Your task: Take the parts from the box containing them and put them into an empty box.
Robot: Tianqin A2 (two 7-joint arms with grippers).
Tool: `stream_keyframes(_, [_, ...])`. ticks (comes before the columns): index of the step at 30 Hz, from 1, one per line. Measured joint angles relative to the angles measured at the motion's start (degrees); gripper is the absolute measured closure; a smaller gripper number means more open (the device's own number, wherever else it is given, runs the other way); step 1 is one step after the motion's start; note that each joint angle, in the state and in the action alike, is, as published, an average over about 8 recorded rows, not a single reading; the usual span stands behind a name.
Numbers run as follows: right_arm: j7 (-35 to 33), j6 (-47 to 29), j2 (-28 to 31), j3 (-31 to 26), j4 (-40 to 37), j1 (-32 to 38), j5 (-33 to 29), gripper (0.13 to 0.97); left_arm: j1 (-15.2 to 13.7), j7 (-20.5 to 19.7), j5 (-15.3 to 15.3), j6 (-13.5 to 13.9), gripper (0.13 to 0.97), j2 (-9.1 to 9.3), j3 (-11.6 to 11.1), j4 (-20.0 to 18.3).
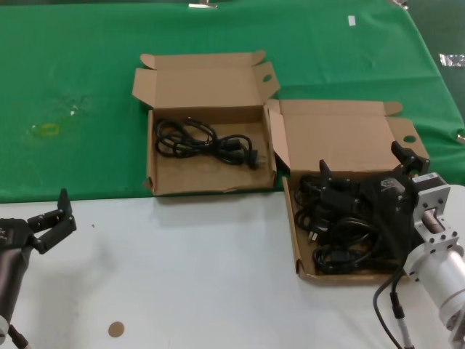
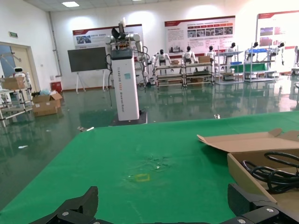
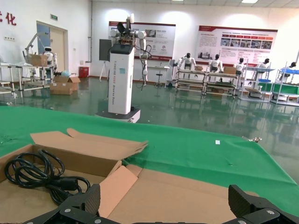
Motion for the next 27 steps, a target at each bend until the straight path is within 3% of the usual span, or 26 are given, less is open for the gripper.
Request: stream_keyframes(27, [0.02,0.08,0.01,0.06,0.10,-0.13,0.06,0.129,0.00,0.00,0.00,0.00,0.132,0.00,0.00,0.00])
